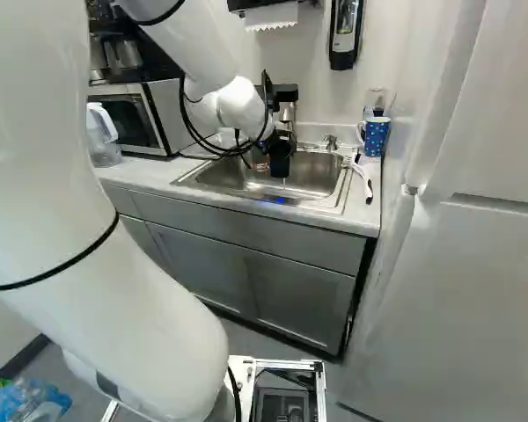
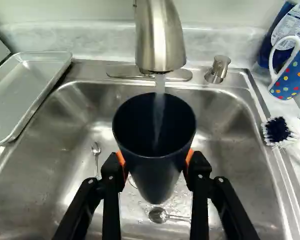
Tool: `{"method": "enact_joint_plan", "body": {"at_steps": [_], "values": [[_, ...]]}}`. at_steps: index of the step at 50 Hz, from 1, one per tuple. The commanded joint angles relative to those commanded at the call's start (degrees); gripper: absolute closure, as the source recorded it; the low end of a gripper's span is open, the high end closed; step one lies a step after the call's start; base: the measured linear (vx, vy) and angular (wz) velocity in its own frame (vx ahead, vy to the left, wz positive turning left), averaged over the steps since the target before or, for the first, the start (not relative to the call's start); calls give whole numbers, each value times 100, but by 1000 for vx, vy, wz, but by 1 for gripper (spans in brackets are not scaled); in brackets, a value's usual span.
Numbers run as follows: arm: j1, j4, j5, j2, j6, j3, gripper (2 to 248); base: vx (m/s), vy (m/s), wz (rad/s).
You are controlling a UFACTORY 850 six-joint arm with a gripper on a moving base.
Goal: Rinse the cup and place it in the tray
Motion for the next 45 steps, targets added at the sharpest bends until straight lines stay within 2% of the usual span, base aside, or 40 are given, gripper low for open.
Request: {"method": "enact_joint_plan", "body": {"at_steps": [27,45], "values": [[-74,0,30,-156,0,-116,126,0,0,0],[-74,0,458,-362,0,-100,126,0,0,0]]}}
